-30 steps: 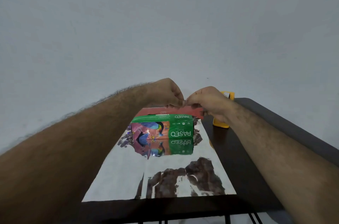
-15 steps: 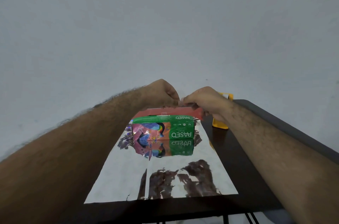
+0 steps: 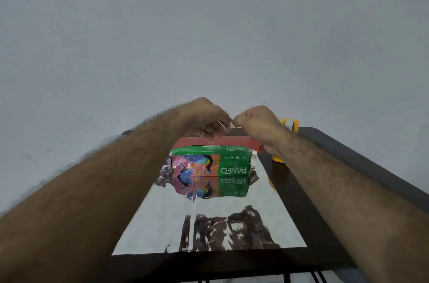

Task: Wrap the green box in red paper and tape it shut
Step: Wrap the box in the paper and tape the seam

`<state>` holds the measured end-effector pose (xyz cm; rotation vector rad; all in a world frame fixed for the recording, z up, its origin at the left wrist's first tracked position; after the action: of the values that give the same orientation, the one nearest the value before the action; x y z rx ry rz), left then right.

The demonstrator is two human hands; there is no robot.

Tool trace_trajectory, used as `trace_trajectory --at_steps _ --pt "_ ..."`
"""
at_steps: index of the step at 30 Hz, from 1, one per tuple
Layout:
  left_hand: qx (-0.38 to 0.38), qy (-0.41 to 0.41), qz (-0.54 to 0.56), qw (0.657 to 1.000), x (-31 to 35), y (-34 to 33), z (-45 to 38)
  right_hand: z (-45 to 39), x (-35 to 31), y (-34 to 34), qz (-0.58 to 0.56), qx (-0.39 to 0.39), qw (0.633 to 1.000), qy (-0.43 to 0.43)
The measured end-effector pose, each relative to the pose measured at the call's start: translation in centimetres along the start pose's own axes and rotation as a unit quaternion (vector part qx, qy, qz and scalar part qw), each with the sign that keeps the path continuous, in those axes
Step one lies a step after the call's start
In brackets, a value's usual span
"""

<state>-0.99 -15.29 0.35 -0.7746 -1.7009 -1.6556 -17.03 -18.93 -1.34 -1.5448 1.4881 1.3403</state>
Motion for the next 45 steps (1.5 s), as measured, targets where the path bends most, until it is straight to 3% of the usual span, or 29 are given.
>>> trace_trajectory --at_steps 4,10,13,20,27,36,45 --pt "0.084 0.056 0.022 0.995 -1.4 1.6 -0.8 -0.3 0.3 0.8 -0.09 0.072 0.993 -0.039" --pt "-0.001 0.035 0.092 0.995 -2.2 -0.3 -1.1 -0.4 3.2 0.7 -0.153 0.076 0.974 -0.148" --pt "-0.009 0.03 0.11 0.993 -2.7 -0.8 -1.6 -0.4 3.8 0.5 -0.159 0.071 0.971 -0.166" --pt "-0.012 0.039 0.103 0.994 -3.4 -1.1 -2.7 -0.2 4.4 0.8 -0.125 0.083 0.976 -0.158" --pt "-0.009 0.089 -0.04 0.995 -3.2 -2.7 -3.8 -0.7 6.0 0.6 -0.079 0.104 0.979 -0.159" --pt "0.011 0.12 -0.092 0.988 -2.9 -3.3 -5.1 -1.9 6.2 0.2 -0.029 0.117 0.974 -0.193" --pt "-0.01 0.135 -0.162 0.977 -3.2 -4.3 -5.4 -1.9 6.5 0.0 0.11 0.105 0.97 -0.191"
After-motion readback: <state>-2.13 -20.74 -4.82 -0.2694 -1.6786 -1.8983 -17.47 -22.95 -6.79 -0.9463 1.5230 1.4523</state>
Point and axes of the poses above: each hand's wrist, its own z-axis away from the middle knuckle, its own y-axis out of the back of the hand, x = y × z, the point moved 7 cm from there along -z, towards the middle knuckle, and after that the axes turned 10 degrees about -z, right-handed, at the moved point
